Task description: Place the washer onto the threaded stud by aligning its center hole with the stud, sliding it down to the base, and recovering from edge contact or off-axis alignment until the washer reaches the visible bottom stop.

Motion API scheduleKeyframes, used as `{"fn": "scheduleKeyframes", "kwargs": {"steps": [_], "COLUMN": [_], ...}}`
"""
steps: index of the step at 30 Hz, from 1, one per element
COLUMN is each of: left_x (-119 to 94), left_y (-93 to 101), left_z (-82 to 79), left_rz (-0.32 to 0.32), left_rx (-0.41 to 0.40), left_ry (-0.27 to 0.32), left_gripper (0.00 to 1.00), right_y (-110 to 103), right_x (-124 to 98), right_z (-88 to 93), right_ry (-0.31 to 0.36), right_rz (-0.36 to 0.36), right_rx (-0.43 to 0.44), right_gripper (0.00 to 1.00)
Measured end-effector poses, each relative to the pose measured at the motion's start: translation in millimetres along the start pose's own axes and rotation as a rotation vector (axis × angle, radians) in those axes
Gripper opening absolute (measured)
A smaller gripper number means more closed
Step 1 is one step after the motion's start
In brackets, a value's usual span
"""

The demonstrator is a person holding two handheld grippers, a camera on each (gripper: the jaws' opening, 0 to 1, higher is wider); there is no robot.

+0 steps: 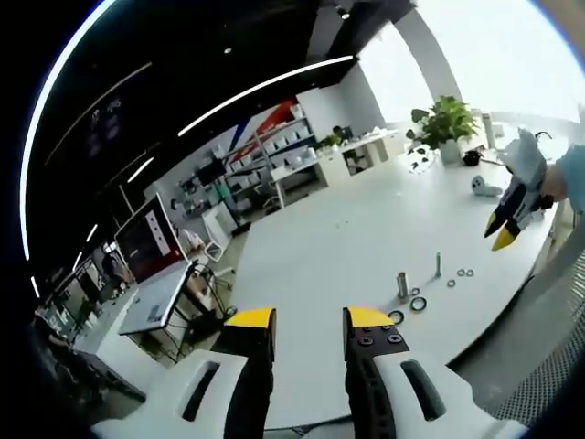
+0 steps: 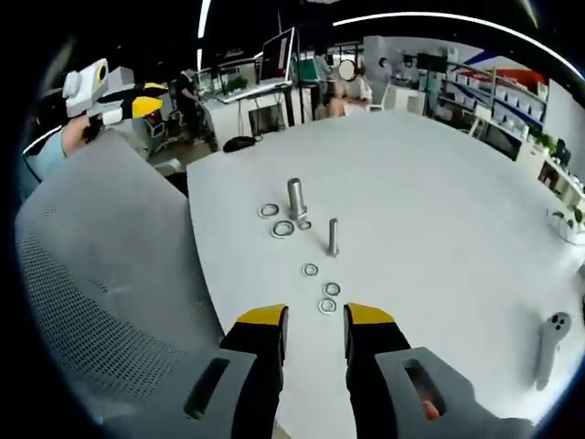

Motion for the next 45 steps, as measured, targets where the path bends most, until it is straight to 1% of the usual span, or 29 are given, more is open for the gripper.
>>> {"fn": "scheduleKeyframes", "kwargs": {"steps": [3, 4, 6, 8, 10, 12, 16, 19, 22, 24, 29, 31, 35, 40, 41, 45], "left_x": [0.4, 0.0, -1.3, -3.8, -3.9, -3.8, -4.1, -5.4, -4.6, -5.4, -6.2, -6.1, -5.7, -5.3, -5.3, -5.1], "left_y": [1.5, 3.1, 4.6, 6.8, 7.2, 7.3, 7.5, 6.0, 5.8, 6.8, 6.6, 6.2, 7.0, 6.7, 6.6, 7.3], "left_z": [-1.1, -1.3, -2.4, -5.2, -5.1, -5.0, -8.1, -10.8, -8.9, -10.5, -11.4, -11.4, -11.3, -10.5, -10.5, -10.4], "left_rz": [0.005, 0.008, 0.011, 0.021, 0.022, 0.023, 0.032, 0.034, 0.038, 0.041, 0.04, 0.038, 0.042, 0.039, 0.04, 0.041], "left_rx": [0.008, 0.017, 0.038, 0.041, 0.046, 0.05, 0.051, 0.051, 0.041, 0.048, 0.049, 0.048, 0.051, 0.054, 0.054, 0.057], "left_ry": [0.003, 0.003, 0.011, 0.031, 0.03, 0.03, 0.047, 0.064, 0.051, 0.062, 0.069, 0.069, 0.067, 0.064, 0.064, 0.064], "left_gripper": [0.26, 0.25, 0.24, 0.23, 0.23, 0.23, 0.22, 0.21, 0.21, 0.21, 0.21, 0.21, 0.21, 0.21, 0.21, 0.21], "right_y": [3.7, 4.8, 7.5, 8.1, 7.4, 7.7, 9.6, 7.4, 6.3, 6.6, 4.3, 5.4, 7.8, 7.4, 7.4, 7.1], "right_x": [20.3, 26.3, 33.6, 37.5, 40.3, 42.0, 44.6, 48.9, 51.7, 53.1, 54.9, 55.4, 56.2, 56.4, 56.4, 55.7], "right_z": [12.1, 18.5, 21.5, 21.7, 22.8, 25.1, 20.8, 19.8, 20.0, 21.2, 22.7, 24.3, 24.1, 24.7, 24.6, 24.8], "right_ry": [-0.047, -0.083, -0.096, -0.099, -0.107, -0.131, -0.133, -0.151, -0.168, -0.184, -0.205, -0.22, -0.228, -0.231, -0.231, -0.232], "right_rz": [-0.005, -0.008, -0.011, -0.023, -0.036, -0.041, -0.036, -0.052, -0.061, -0.066, -0.085, -0.081, -0.089, -0.089, -0.088, -0.083], "right_rx": [0.007, 0.016, 0.013, 0.012, 0.008, -0.009, -0.01, -0.043, -0.066, -0.079, -0.1, -0.15, -0.149, -0.167, -0.17, -0.183], "right_gripper": [0.25, 0.25, 0.25, 0.25, 0.24, 0.23, 0.23, 0.22, 0.22, 0.22, 0.22, 0.19, 0.17, 0.17, 0.15, 0.15]}}
Point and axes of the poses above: the point that each gripper's makers call its tool centre point, and the gripper's own axes: x roughly forward along the fingers, y roughly to its right, z roughly out of its underside, the point moved 2 cm from there along -x, roughly backward along the fingers, and after that the axes turned 14 degrees about -x, right-handed, at the moved point
